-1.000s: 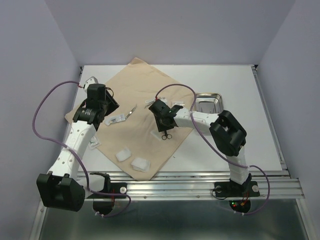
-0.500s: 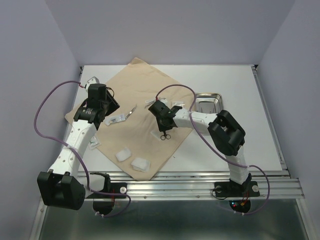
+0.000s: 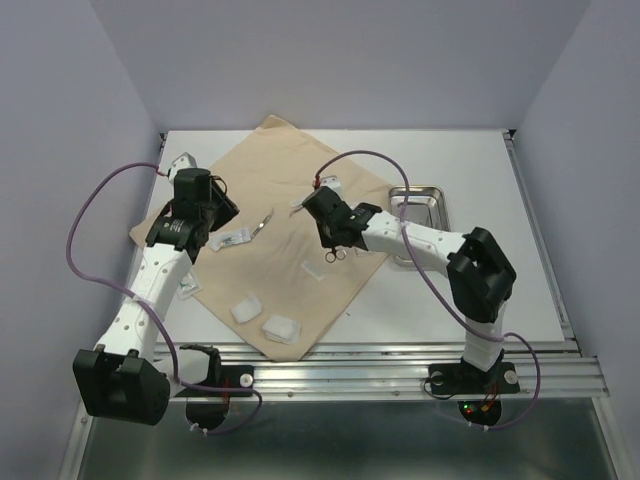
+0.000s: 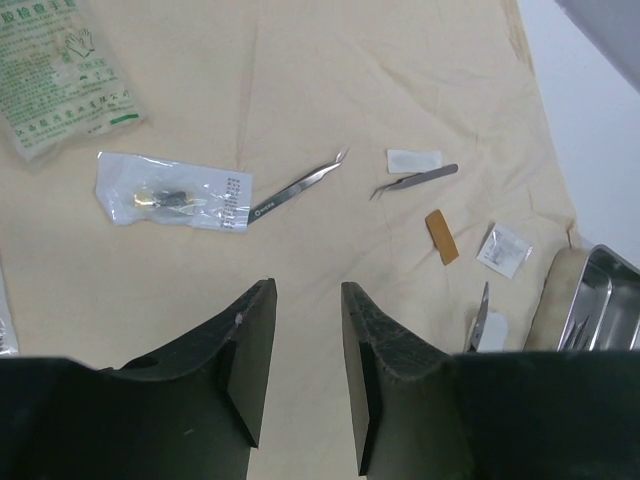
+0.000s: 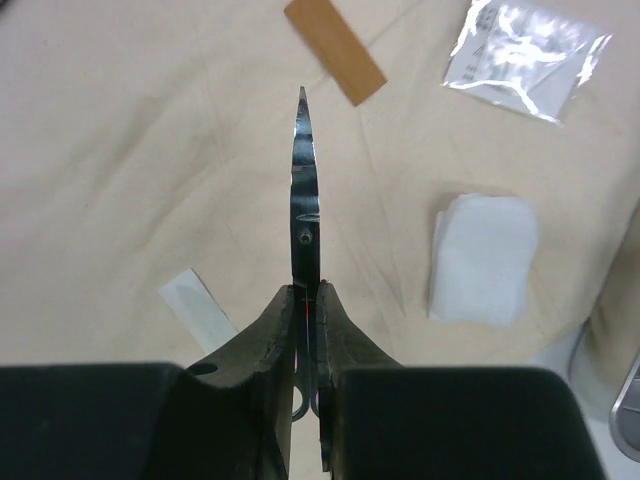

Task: Prepare the surgical pack
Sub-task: Pick up the medical item from the surgical kit, then place the medical item in the container.

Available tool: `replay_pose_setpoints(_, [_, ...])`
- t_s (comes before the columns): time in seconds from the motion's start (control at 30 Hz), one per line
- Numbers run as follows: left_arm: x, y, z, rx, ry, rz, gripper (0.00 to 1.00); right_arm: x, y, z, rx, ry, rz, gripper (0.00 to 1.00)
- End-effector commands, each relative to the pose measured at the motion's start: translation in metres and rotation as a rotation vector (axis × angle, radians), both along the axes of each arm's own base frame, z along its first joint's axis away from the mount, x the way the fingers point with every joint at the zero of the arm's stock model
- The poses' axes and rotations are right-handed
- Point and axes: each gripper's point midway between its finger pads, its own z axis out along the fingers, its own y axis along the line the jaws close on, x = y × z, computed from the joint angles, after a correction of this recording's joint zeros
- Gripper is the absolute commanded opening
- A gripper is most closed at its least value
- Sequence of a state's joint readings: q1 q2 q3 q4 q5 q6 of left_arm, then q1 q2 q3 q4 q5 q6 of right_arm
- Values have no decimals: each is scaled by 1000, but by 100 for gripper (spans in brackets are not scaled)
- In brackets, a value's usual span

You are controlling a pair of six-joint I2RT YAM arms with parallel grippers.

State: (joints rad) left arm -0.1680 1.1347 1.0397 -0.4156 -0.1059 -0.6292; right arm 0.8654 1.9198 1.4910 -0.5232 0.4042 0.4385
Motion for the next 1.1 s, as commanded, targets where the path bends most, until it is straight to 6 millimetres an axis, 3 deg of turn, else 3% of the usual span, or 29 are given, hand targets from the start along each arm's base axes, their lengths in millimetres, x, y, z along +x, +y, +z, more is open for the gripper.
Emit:
replay_pose_setpoints(0.0, [3,1,19,-20,-79,12,43,25,-18,54,17,-149,-55,4])
replay_pose_setpoints(0.13, [4,2,18,-7,-67,9,43,43,-56,67,0,-179,-127,4])
replay_pose_setpoints(0.23, [4,2,19,-2,-67,3,43,61,-115,77,-6,-187,-235,4])
replay_pose_setpoints(0.33, [4,2,21,-1,-74,4,43,66,-153,77,-19,-181,-296,5])
replay_pose_setpoints(0.4, [5,2,21,-1,-78,5,43,68,-185,72,-42,-170,-344,4])
replay_pose_setpoints(0.47, [5,0,22,-5,-77,-5,43,69,-204,67,-60,-158,-360,5])
replay_pose_setpoints(0.57, [7,-3,31,-17,-89,-19,43,67,-243,46,-128,-129,-420,5])
replay_pose_setpoints(0.63, [8,-4,36,-22,-100,-26,43,67,-260,34,-140,-105,-446,5])
replay_pose_setpoints(0.73, [6,-4,42,-18,-117,-27,43,64,-262,18,-145,-82,-434,5])
replay_pose_setpoints(0.87, [3,-3,45,-7,-123,-40,44,59,-287,-5,-256,-53,-464,5])
replay_pose_setpoints(0.97, [0,-2,48,-8,-135,-38,44,54,-288,-21,-283,-27,-436,6])
replay_pose_setpoints(1.07, [-1,-2,48,-9,-137,-38,44,51,-291,-25,-293,-24,-440,16])
